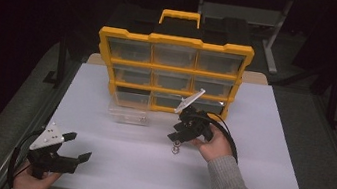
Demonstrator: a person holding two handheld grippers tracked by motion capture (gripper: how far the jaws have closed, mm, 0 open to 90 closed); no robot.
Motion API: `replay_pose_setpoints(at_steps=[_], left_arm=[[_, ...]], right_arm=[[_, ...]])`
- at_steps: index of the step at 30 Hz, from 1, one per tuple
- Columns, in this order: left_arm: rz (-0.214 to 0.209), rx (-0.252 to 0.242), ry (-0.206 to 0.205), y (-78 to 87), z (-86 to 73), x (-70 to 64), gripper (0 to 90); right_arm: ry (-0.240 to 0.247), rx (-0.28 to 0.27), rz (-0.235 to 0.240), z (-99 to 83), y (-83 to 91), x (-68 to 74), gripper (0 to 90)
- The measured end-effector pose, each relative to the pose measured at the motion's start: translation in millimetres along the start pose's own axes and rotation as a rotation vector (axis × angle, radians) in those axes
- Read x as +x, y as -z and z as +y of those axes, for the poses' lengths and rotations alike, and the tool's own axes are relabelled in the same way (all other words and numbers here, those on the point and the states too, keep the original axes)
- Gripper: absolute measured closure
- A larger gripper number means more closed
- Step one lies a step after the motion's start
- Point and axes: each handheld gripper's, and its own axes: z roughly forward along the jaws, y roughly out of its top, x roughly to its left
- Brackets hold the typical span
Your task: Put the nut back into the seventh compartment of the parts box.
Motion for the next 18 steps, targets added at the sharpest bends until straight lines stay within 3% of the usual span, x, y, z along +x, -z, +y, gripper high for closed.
replay_pose_setpoints(at_steps=[13,18], left_arm=[[-0.001,-0.002,0.004,-1.0,-0.3,-0.5,17.2],[0.001,0.001,-0.004,-0.5,0.1,0.1,17.2]], right_arm=[[-0.025,0.033,-0.004,-39.7,-15.1,6.6,54.1],[-0.01,0.046,-0.02,-45.1,-22.0,8.2,54.6]])
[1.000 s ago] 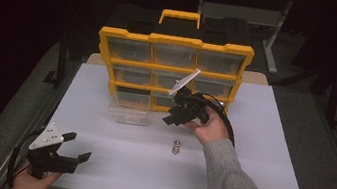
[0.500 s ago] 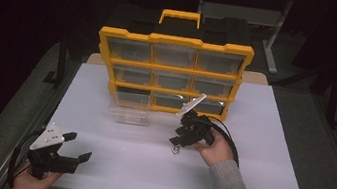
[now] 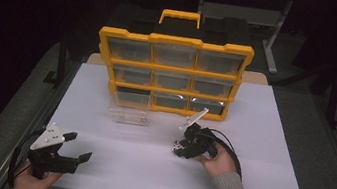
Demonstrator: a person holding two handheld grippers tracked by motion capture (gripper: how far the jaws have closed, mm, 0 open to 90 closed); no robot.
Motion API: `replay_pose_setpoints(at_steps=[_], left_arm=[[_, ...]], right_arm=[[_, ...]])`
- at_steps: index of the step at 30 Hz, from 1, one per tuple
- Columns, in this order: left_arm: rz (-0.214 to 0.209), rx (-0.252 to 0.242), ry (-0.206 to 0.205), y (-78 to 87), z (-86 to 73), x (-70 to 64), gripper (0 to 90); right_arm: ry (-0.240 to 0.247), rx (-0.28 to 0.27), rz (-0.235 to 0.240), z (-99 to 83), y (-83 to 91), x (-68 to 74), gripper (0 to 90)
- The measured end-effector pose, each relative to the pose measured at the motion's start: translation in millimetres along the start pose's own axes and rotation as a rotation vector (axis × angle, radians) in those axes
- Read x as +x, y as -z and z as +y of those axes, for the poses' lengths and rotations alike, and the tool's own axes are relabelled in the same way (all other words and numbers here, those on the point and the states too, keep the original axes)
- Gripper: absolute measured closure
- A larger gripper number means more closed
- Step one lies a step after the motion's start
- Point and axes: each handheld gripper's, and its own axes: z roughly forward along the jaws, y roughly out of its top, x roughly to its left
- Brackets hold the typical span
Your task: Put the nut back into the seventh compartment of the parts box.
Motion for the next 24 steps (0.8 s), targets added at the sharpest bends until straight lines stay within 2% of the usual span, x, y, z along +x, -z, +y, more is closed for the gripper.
replay_pose_setpoints(at_steps=[6,24], left_arm=[[-0.001,0.012,-0.016,1.0,0.0,1.2,17.2],[0.004,0.009,-0.016,1.4,0.0,1.5,17.2]], right_arm=[[-0.009,0.019,0.001,-3.8,-6.8,2.4,56.5],[0.05,0.059,-0.013,6.0,-21.1,9.2,62.6]])
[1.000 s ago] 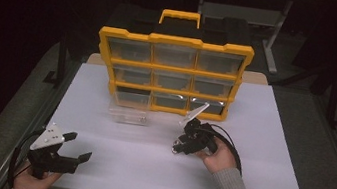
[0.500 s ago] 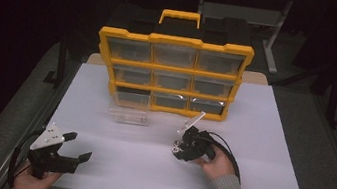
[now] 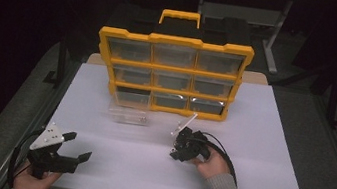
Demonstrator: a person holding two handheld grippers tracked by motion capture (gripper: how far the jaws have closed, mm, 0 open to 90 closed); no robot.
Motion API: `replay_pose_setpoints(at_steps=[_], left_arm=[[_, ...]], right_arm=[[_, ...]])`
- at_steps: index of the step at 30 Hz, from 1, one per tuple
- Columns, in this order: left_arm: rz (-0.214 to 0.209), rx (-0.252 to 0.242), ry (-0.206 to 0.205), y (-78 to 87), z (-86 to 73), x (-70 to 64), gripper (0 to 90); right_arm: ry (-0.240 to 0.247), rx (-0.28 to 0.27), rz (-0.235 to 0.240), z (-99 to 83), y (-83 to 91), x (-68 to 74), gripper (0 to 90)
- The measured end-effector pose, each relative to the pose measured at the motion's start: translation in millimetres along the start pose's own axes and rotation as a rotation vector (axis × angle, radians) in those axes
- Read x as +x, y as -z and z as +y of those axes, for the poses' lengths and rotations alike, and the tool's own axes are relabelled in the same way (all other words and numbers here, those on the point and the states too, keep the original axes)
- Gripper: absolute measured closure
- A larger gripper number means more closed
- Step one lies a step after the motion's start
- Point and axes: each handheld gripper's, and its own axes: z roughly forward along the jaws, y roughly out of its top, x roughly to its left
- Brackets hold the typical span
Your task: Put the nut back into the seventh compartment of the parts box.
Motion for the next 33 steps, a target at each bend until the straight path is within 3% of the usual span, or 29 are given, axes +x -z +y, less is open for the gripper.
replay_pose_setpoints(at_steps=[6,17,28,33], left_arm=[[-0.001,0.0,0.009,-0.9,0.0,-0.9,17.2],[0.0,-0.012,0.019,-1.0,0.0,-2.1,17.2],[-0.005,-0.022,0.031,-1.5,0.2,-3.3,17.2],[-0.006,-0.019,0.032,-1.3,0.2,-3.3,17.2]], right_arm=[[0.015,0.007,-0.011,4.1,-2.1,-0.6,67.7],[-0.015,-0.004,0.048,3.7,0.5,-7.4,69.0],[-0.056,-0.035,0.076,9.8,23.4,-14.2,69.0],[-0.05,-0.055,0.084,16.9,34.2,-21.0,69.0]])
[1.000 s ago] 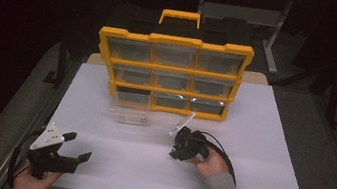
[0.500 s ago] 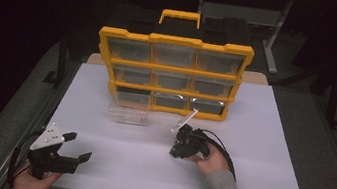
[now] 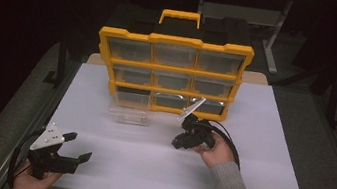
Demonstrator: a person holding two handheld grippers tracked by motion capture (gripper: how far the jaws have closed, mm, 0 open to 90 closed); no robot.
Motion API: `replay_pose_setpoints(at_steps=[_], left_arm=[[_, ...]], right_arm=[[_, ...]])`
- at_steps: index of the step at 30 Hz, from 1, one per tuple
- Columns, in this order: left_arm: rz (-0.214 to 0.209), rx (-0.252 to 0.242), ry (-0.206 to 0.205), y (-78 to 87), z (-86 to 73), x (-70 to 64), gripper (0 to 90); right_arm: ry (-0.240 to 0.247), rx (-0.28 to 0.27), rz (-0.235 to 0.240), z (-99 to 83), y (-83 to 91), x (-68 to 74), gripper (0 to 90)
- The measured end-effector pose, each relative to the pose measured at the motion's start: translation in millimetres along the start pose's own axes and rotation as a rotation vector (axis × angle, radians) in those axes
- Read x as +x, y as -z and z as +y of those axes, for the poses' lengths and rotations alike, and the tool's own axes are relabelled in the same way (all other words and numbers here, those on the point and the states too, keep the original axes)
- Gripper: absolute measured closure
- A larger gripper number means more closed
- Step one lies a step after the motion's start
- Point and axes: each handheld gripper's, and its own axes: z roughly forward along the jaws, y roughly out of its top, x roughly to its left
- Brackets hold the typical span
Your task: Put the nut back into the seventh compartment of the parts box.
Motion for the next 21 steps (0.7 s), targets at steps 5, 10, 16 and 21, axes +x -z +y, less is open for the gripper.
replay_pose_setpoints(at_steps=[5,10,16,21], left_arm=[[0.0,0.003,-0.004,0.0,0.2,0.1,17.2],[0.001,0.006,-0.002,0.5,0.2,0.3,17.2],[0.0,0.008,-0.006,0.3,0.1,0.5,17.2],[-0.002,0.005,-0.007,0.2,-0.1,0.5,17.2]], right_arm=[[0.006,-0.013,-0.004,11.9,12.6,-3.6,69.0],[0.009,-0.027,0.002,19.6,19.9,-5.7,69.0],[0.016,-0.028,0.001,32.0,27.8,-6.5,69.0],[0.033,-0.034,0.003,46.2,34.5,-8.8,69.0]])
